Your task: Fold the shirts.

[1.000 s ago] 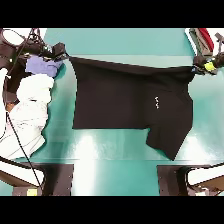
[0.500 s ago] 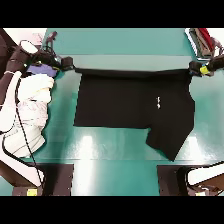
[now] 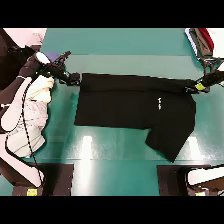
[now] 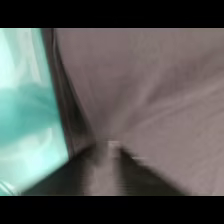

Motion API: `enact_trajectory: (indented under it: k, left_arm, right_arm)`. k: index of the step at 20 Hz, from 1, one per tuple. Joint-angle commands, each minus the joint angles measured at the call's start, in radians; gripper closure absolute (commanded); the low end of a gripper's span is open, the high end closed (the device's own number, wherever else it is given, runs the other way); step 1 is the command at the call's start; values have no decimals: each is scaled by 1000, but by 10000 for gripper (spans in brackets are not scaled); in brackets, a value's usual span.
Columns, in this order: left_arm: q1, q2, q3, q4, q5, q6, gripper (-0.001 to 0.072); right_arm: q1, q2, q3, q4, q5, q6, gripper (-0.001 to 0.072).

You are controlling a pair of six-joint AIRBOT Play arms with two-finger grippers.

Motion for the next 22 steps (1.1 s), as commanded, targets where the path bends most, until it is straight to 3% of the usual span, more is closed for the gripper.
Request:
enact_trajectory:
  k: [1,4,8,9,10,11,15,16,17,22]
  left_arm:
    - [-1,0,-1,7,-67,-44,208]
    - [42,24,37,31,-220,-62,227]
    - [124,175,-49,90,-277,-61,227]
    - [130,220,-111,90,-272,-55,227]
    - [130,270,-194,91,-259,-55,227]
    - [130,315,-289,82,-238,-58,227]
    - [130,443,-648,-46,-127,-6,227]
    - [130,459,-715,-78,-112,9,227]
    - [130,465,-764,-97,-98,22,227]
    - [82,466,-861,-118,-12,42,227]
  right_arm:
    - [-2,7,-2,-5,74,36,382]
    - [-26,47,36,-2,210,23,384]
    - [-99,253,-73,-1,232,12,411]
    - [-115,307,-117,-1,234,12,467]
    - [-130,358,-162,4,233,7,602]
    - [-145,402,-204,33,230,-16,642]
    - [-222,506,-348,287,230,-102,602]
    - [-241,520,-373,338,230,-103,490]
    - [-256,533,-394,370,230,-104,435]
    - [-294,583,-430,409,230,-112,437]
